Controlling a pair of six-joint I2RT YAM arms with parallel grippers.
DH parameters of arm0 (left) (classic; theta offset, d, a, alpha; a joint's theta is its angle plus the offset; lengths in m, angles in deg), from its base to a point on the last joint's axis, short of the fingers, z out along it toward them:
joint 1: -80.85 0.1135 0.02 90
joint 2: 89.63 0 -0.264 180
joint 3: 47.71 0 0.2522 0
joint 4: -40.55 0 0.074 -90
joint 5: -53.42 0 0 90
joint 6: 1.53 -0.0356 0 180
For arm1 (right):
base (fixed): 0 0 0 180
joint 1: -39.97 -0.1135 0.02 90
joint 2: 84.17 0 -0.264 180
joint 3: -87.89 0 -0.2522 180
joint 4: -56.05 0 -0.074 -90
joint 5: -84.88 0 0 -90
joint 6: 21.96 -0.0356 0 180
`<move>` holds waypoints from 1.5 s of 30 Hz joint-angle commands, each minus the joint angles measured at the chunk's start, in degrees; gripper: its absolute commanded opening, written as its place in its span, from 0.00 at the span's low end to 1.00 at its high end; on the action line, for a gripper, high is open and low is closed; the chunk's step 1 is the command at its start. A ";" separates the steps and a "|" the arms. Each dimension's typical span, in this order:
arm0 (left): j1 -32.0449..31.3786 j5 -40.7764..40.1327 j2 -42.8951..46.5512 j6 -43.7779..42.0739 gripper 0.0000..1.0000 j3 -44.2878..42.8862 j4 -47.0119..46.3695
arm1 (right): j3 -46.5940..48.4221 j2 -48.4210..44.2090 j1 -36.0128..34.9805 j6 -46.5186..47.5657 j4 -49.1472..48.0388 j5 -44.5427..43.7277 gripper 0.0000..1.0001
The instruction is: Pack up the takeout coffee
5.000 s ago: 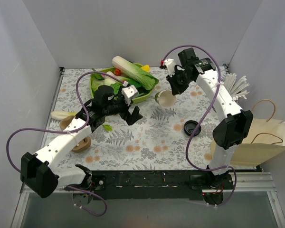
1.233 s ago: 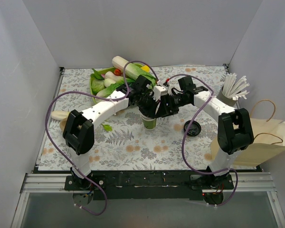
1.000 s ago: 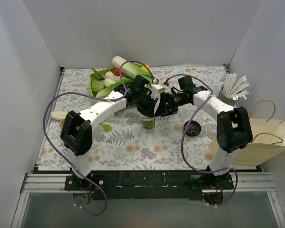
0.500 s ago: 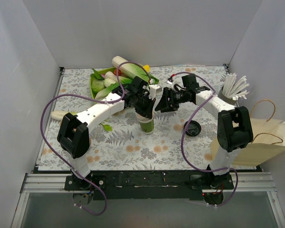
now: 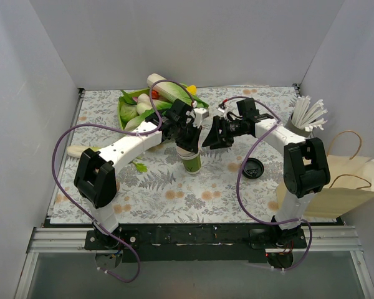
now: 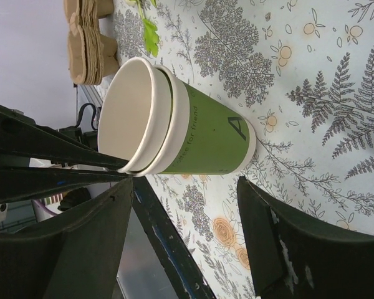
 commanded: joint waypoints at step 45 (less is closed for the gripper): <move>0.29 2.00 4.02 -4.19 0.00 -9.57 0.03 | 9.73 5.61 -6.02 3.05 8.20 -14.65 0.79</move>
